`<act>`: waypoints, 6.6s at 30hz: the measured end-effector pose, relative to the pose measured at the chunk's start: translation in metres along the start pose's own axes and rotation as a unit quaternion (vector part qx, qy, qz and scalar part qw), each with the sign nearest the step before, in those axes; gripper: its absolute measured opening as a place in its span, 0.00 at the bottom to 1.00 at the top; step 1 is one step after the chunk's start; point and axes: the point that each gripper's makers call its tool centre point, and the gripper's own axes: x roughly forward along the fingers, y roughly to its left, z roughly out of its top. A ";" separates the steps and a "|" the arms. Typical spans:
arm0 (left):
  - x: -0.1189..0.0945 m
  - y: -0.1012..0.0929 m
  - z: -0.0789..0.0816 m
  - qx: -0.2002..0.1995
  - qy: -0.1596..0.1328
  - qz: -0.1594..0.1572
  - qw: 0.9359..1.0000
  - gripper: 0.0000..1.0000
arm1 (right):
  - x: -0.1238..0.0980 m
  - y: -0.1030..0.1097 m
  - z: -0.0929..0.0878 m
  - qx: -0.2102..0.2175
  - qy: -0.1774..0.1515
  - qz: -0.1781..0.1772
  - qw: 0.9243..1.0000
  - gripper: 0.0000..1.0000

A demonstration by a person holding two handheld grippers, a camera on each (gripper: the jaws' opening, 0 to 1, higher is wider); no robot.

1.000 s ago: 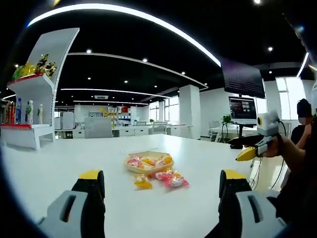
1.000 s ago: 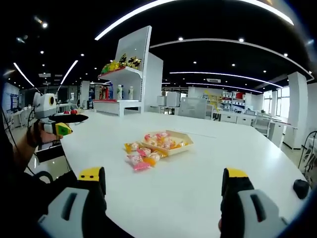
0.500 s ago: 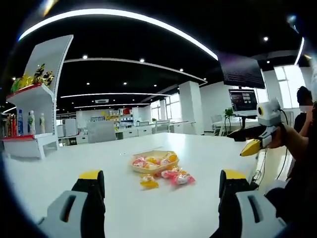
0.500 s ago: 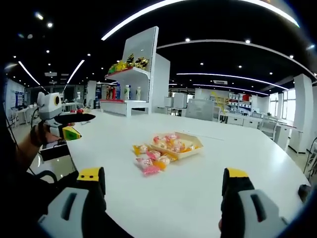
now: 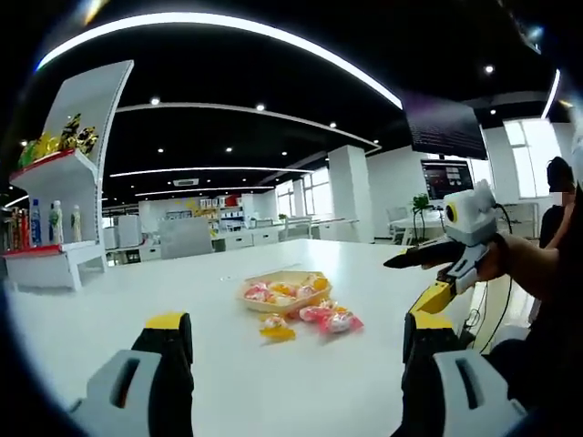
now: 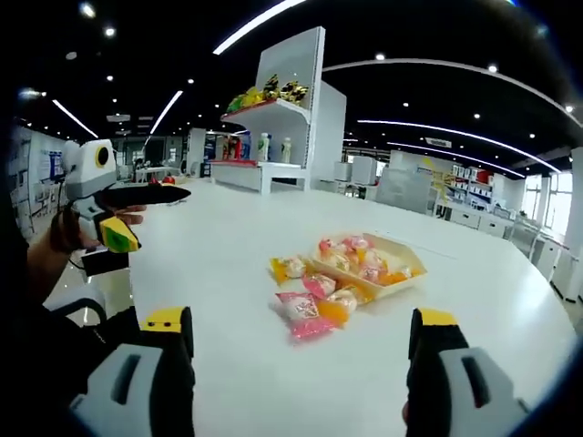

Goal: Pick up the marshmallows scattered on the table and place them into the bowl on the table

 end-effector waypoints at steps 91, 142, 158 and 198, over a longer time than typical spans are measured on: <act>-0.003 -0.011 0.002 0.036 0.020 -0.008 0.999 0.95 | 0.011 -0.010 -0.002 0.031 -0.005 0.015 0.999 0.14; 0.033 0.005 0.017 0.036 -0.005 -0.013 0.999 0.95 | -0.031 -0.058 0.011 0.112 -0.047 -0.052 0.991 0.14; 0.056 0.024 0.022 0.069 0.000 -0.028 0.997 0.95 | -0.018 -0.090 0.039 0.159 -0.043 -0.058 0.985 0.14; 0.094 0.059 0.035 0.063 0.003 -0.021 0.998 0.95 | 0.131 -0.163 0.079 0.100 0.003 -0.041 0.994 0.14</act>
